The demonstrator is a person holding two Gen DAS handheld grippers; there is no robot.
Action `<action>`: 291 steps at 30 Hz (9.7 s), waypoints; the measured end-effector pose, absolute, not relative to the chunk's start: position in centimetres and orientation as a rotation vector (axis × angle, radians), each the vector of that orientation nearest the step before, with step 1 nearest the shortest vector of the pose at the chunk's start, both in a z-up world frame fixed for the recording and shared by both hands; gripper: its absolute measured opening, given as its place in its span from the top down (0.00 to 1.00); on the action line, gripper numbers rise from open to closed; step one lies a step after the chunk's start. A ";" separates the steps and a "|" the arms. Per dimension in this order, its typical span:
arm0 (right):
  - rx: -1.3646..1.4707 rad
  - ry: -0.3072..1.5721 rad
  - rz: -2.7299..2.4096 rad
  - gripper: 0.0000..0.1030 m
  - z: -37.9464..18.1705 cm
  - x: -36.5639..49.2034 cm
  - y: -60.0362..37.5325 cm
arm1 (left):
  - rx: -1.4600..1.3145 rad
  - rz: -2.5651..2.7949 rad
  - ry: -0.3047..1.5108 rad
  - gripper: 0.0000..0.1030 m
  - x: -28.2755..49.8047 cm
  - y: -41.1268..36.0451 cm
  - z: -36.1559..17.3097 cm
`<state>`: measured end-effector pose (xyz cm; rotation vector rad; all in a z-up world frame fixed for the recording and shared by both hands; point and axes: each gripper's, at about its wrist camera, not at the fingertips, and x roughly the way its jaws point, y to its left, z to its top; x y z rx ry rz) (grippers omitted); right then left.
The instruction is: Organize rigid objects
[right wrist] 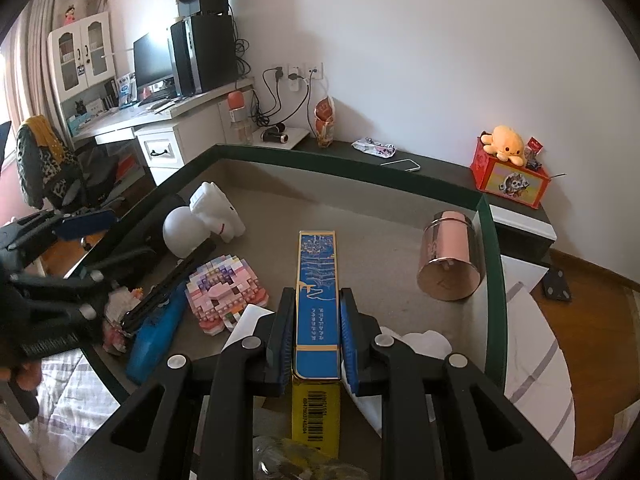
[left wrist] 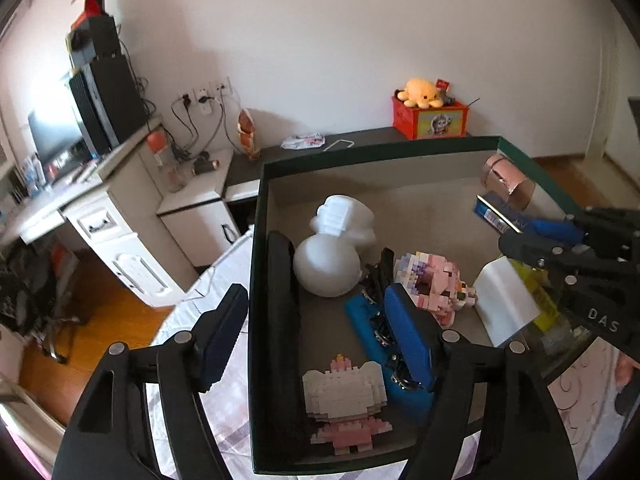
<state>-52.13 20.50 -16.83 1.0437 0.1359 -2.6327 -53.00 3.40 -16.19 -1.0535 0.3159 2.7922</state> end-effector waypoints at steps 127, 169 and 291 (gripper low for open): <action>0.639 0.094 -2.931 0.00 -3.3 -21.7 19.8 | -0.525 2.979 0.172 0.00 -20.7 2.1 -1.6; 0.154 0.194 -2.997 0.00 3.1 -3.4 16.1 | 0.040 3.117 0.152 0.00 -0.1 -0.6 3.9; 0.202 0.198 -3.056 0.00 -2.1 -2.9 15.2 | -0.101 3.078 0.126 0.00 -3.2 -1.0 -2.4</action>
